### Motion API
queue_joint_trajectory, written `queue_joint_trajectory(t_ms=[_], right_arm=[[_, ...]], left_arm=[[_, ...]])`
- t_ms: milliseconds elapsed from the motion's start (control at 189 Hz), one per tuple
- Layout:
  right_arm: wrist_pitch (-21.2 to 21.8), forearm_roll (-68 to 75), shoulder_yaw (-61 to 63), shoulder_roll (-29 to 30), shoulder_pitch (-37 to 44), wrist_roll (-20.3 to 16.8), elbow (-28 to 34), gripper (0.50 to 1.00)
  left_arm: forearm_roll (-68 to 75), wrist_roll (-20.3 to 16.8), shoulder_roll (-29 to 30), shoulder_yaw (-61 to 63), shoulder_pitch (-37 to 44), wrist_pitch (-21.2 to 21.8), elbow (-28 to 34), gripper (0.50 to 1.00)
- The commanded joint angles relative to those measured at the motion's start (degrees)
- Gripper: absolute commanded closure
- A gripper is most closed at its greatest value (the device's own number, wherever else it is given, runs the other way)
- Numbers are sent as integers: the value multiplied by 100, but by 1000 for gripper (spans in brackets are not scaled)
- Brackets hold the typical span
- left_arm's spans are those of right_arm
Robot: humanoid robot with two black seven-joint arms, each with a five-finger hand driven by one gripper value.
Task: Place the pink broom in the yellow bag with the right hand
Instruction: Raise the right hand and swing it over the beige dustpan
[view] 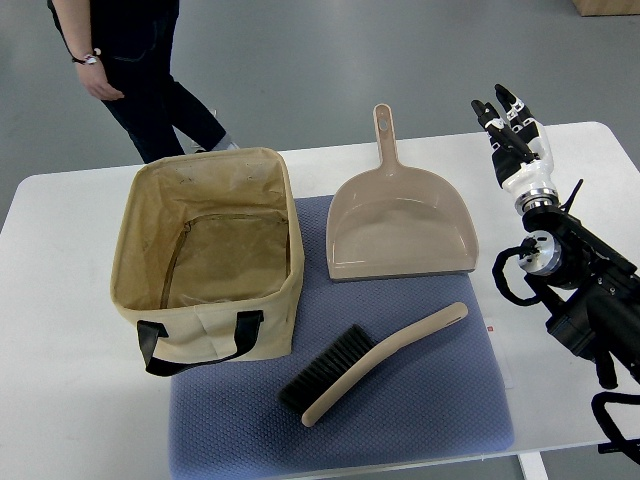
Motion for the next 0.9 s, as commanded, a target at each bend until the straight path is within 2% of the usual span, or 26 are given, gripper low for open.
queue_joint_trajectory(t_ms=[0, 95, 439, 588, 895], right_arm=[[126, -9, -9, -9, 0, -8, 17, 570], [310, -18, -9, 0, 0, -8, 8, 570], [319, -26, -17, -71, 9, -8, 17, 570], [363, -299, -88, -159, 272, -8, 35, 570], [398, -2039, -527, -1142, 1089, -88, 44, 570]], left_arm=[[0, 5, 0, -2, 0, 8, 0, 500], [0, 4, 0, 6, 0, 8, 0, 500], [0, -4, 0, -2, 0, 8, 0, 500], [0, 5, 0, -2, 0, 8, 0, 500], [0, -4, 0, -2, 0, 8, 9, 500]])
